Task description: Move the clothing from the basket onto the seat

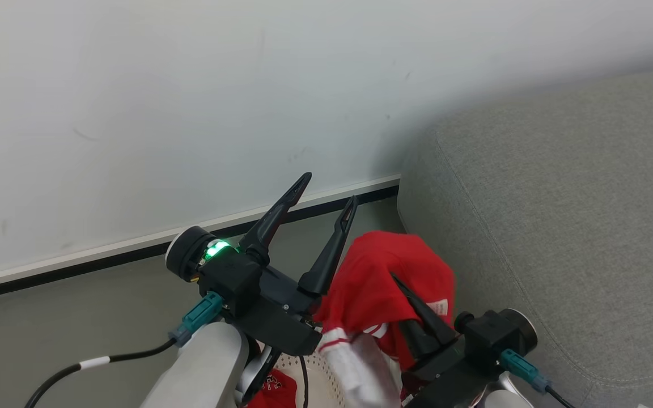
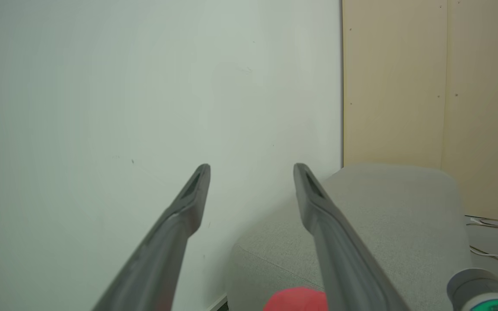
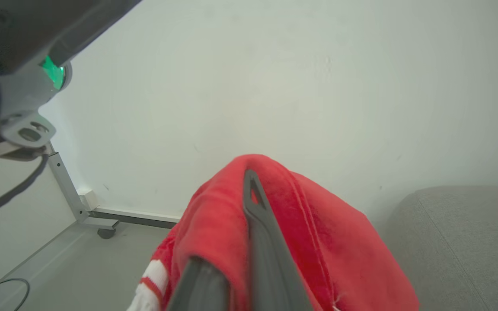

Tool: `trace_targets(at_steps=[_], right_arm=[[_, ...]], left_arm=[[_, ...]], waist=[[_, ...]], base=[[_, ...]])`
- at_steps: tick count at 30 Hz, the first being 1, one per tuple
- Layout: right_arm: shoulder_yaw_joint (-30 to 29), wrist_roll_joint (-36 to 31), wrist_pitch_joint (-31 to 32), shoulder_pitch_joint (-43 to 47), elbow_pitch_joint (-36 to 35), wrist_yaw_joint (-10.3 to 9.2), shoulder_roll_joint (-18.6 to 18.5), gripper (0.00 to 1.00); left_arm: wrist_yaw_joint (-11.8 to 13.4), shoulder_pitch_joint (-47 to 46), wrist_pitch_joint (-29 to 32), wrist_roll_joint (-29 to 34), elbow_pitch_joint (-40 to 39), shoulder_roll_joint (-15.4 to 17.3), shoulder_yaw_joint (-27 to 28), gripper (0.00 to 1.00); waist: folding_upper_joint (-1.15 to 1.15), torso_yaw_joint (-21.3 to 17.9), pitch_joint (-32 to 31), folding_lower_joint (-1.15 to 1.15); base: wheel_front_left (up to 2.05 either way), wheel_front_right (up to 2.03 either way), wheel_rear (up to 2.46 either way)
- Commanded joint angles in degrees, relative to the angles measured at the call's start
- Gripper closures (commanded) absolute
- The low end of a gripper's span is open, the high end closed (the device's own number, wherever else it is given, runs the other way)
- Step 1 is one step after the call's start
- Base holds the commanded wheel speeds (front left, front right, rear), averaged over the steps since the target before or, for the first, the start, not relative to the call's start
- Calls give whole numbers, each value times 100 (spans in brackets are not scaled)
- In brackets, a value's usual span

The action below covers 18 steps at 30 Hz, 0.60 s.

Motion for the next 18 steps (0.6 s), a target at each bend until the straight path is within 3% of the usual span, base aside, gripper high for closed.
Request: trace_targets(at_steps=[1, 8, 18], right_arm=[[-33, 24, -10, 53, -50, 3, -14, 100], [-221, 119, -11, 88, -174, 2, -22, 100], [-688, 18, -10, 156, -528, 3, 34, 100]], left_arm=[[-1, 86, -24, 10, 24, -5, -5, 0], [-8, 71, -24, 55, 45, 7, -43, 0], [-28, -88, -24, 87, 75, 48, -95, 0]], waist=[[0, -21, 15, 0], [0, -226, 92, 0], [0, -845, 316, 0]], base=[[0, 0, 0], [0, 0, 0], [0, 0, 0]])
